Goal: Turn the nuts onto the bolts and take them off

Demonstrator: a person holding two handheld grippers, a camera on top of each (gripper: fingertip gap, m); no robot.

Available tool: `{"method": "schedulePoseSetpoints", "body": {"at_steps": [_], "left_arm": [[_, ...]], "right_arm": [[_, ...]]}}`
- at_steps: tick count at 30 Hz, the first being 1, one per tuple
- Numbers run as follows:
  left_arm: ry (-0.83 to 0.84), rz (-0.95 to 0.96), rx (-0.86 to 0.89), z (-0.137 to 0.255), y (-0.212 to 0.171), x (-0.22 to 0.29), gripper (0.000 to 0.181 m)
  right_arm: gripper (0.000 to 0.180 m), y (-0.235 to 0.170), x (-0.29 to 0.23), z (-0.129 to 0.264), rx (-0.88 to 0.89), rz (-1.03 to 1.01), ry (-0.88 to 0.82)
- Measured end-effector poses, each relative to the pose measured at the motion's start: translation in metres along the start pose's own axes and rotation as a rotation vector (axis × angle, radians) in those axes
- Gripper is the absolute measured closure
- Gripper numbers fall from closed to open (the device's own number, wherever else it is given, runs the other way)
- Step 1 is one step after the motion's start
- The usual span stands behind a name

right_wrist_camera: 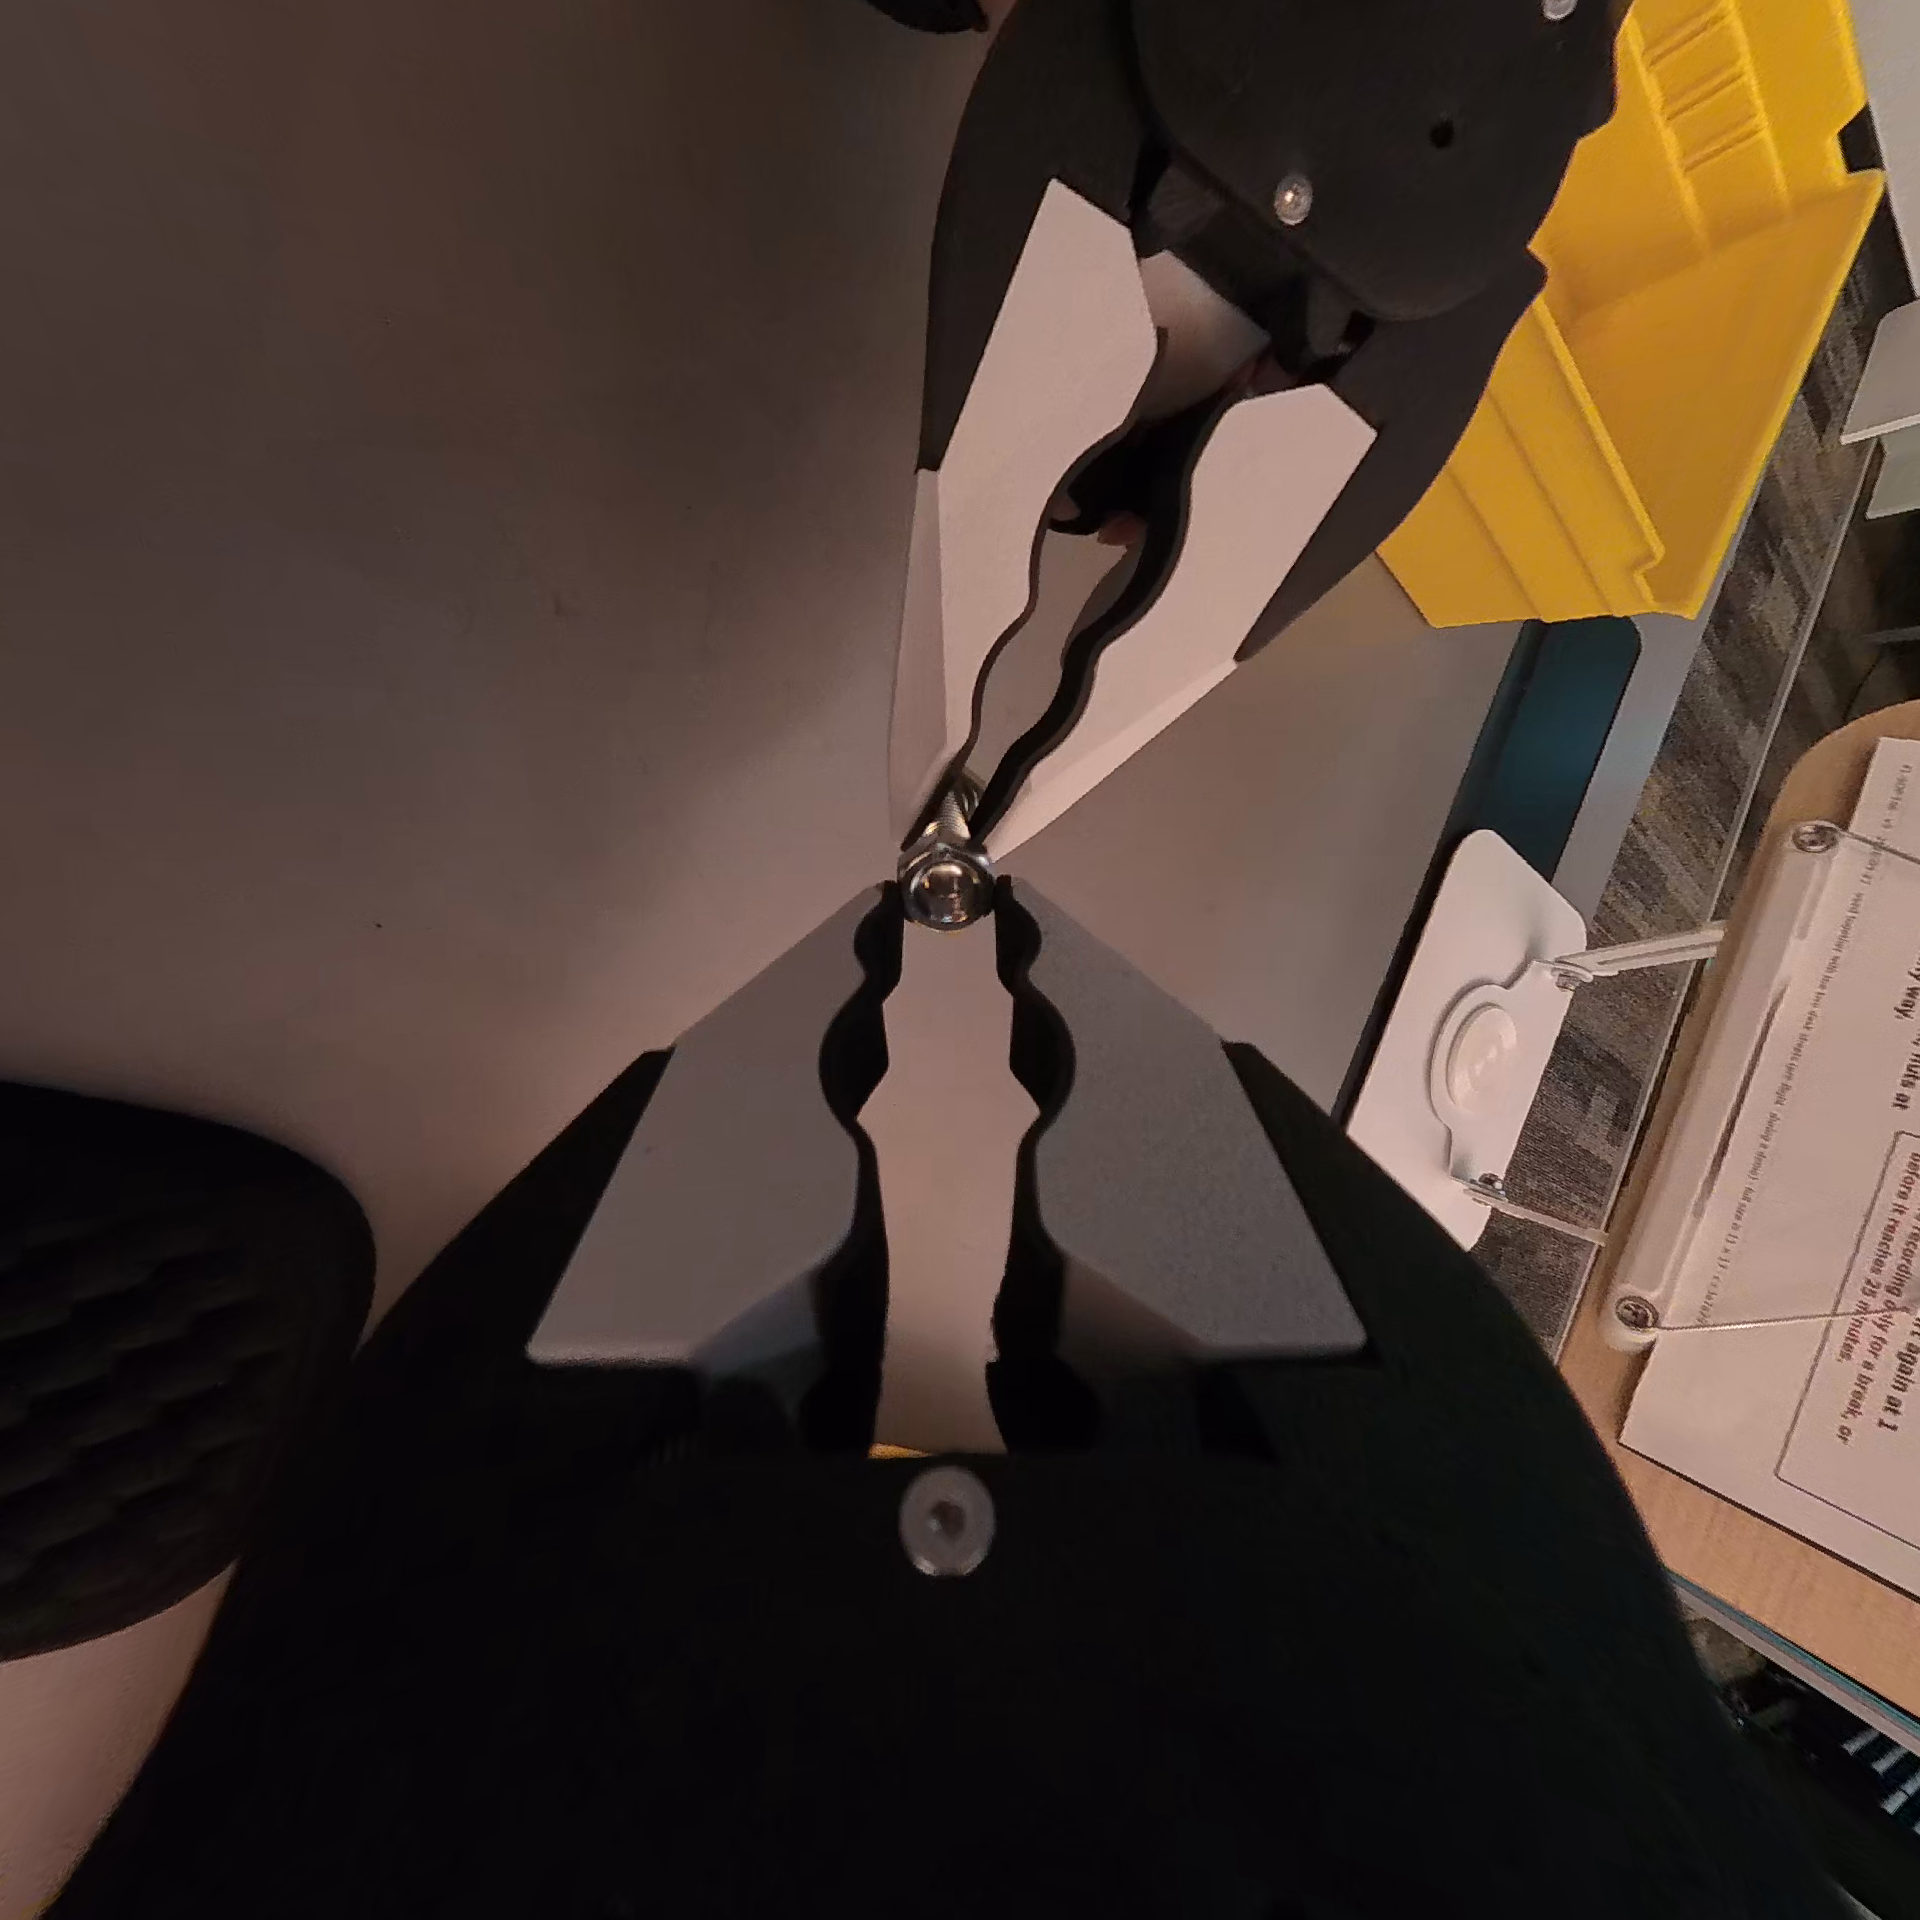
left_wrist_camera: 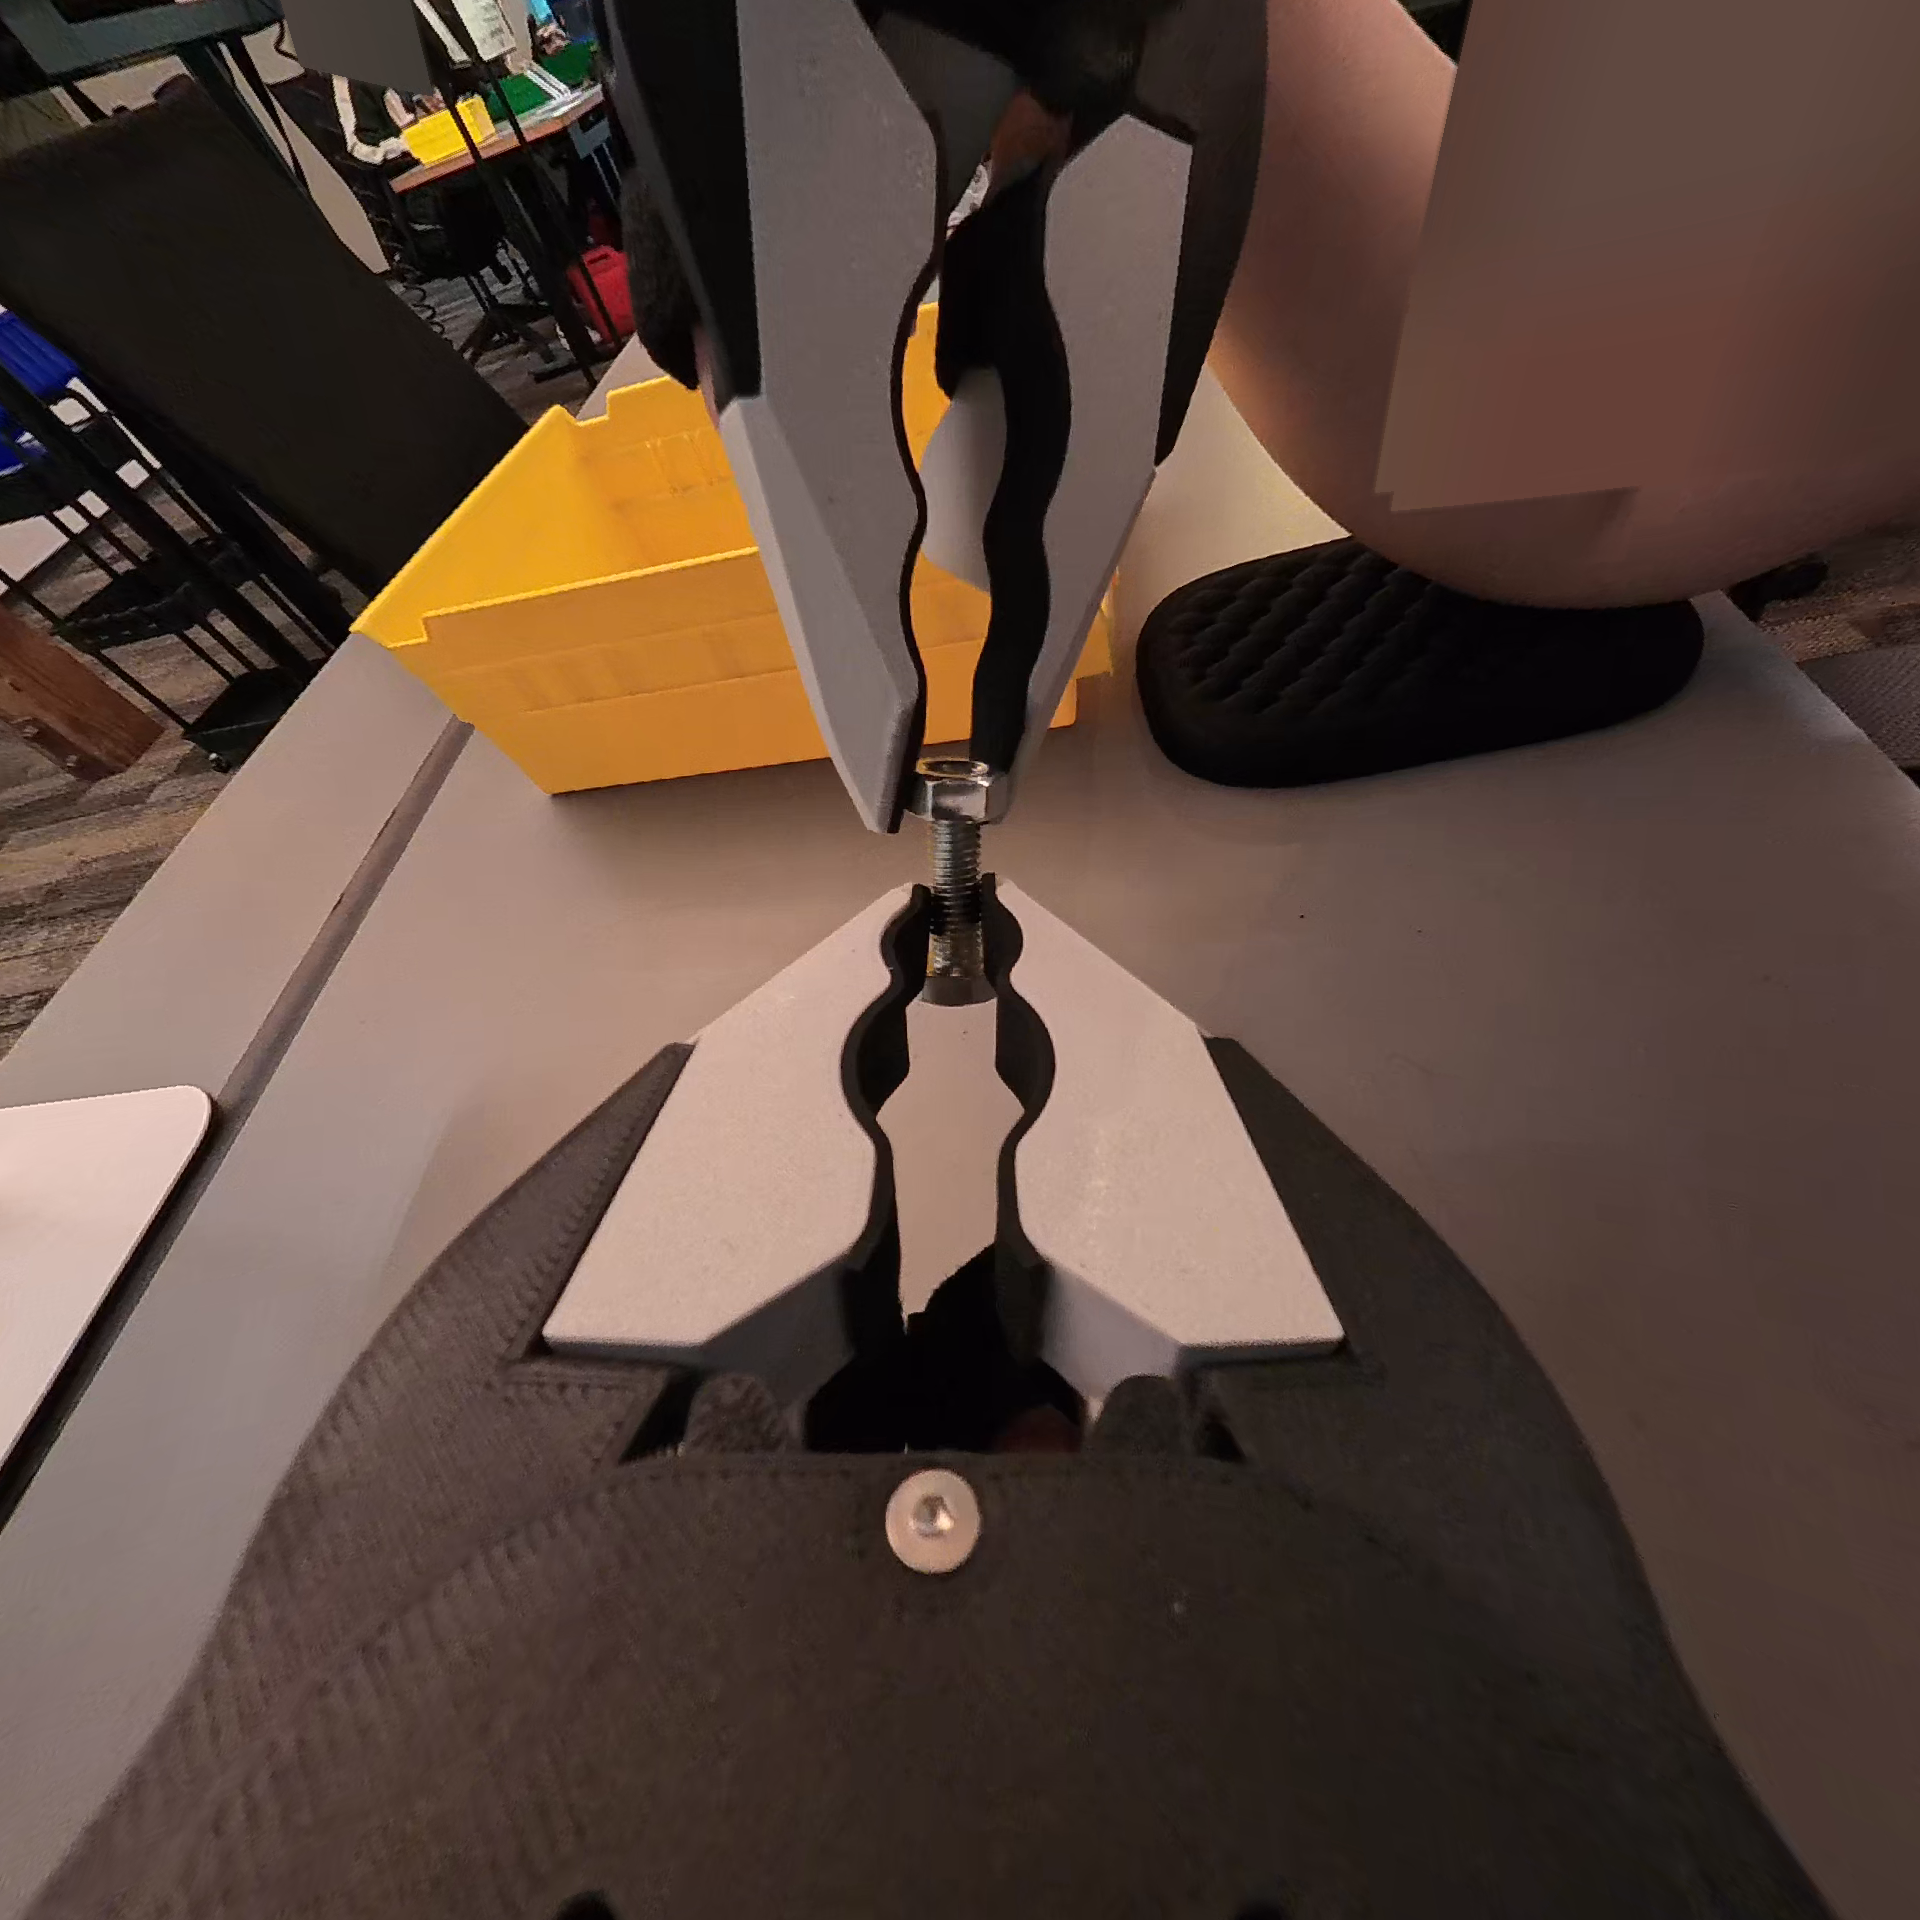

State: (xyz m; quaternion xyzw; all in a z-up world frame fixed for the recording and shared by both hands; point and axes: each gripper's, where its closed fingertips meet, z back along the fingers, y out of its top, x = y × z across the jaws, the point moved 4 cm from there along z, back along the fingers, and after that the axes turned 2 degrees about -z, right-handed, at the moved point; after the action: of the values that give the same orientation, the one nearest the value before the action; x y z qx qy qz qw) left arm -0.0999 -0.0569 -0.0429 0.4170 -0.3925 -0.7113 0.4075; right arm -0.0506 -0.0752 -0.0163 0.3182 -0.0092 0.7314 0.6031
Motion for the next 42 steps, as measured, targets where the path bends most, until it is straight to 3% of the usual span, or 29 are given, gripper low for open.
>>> {"method": "schedulePoseSetpoints", "body": {"at_steps": [35,42], "left_arm": [[-0.043,-0.045,0.052,0.004,0.010,0.010,0.173],[-0.100,-0.030,0.108,0.007,0.018,0.017,0.173]], "right_arm": [[0.163,0.010,-0.008,0.010,0.040,0.067,-0.001],[0.163,0.017,-0.012,0.019,0.140,0.078,0.017]]}}
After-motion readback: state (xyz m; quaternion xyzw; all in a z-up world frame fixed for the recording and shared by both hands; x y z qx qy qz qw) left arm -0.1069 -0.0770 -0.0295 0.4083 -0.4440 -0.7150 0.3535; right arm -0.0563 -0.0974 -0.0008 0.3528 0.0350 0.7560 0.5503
